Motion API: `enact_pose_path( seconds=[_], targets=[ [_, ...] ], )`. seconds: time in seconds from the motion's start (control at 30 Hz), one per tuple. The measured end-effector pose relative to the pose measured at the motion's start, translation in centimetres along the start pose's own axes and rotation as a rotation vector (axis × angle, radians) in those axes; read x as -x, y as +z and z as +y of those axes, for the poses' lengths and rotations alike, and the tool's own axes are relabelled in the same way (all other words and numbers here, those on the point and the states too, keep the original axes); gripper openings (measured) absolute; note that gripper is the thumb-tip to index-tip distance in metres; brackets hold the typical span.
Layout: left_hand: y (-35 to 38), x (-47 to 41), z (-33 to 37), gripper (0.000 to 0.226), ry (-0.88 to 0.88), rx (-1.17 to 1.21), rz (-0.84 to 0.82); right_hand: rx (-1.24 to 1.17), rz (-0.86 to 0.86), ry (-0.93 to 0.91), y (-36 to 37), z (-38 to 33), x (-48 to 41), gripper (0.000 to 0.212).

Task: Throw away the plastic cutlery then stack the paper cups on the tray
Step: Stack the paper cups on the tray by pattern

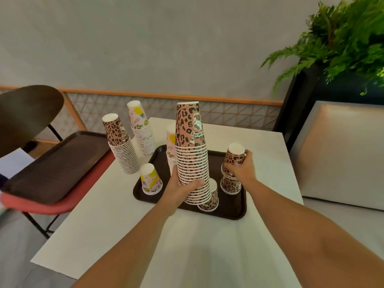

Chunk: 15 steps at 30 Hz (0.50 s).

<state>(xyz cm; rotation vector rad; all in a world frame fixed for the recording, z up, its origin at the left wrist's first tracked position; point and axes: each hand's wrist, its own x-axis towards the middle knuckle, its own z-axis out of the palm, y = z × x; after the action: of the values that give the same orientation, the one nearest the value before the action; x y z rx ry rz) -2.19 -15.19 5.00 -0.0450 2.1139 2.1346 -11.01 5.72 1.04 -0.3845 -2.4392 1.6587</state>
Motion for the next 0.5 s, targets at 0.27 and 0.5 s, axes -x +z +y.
enact_pose_path(
  seconds=[0.27,0.5],
  targets=[
    [0.6,0.0,-0.3,0.069,-0.022,-0.011,-0.003,-0.012,-0.02,0.01,-0.7,-1.3,0.1,0.067],
    [0.6,0.1,-0.4,0.067,-0.041,-0.02,-0.026,-0.181,-0.191,-0.207,-1.5,-10.3,1.5,0.039]
  ],
)
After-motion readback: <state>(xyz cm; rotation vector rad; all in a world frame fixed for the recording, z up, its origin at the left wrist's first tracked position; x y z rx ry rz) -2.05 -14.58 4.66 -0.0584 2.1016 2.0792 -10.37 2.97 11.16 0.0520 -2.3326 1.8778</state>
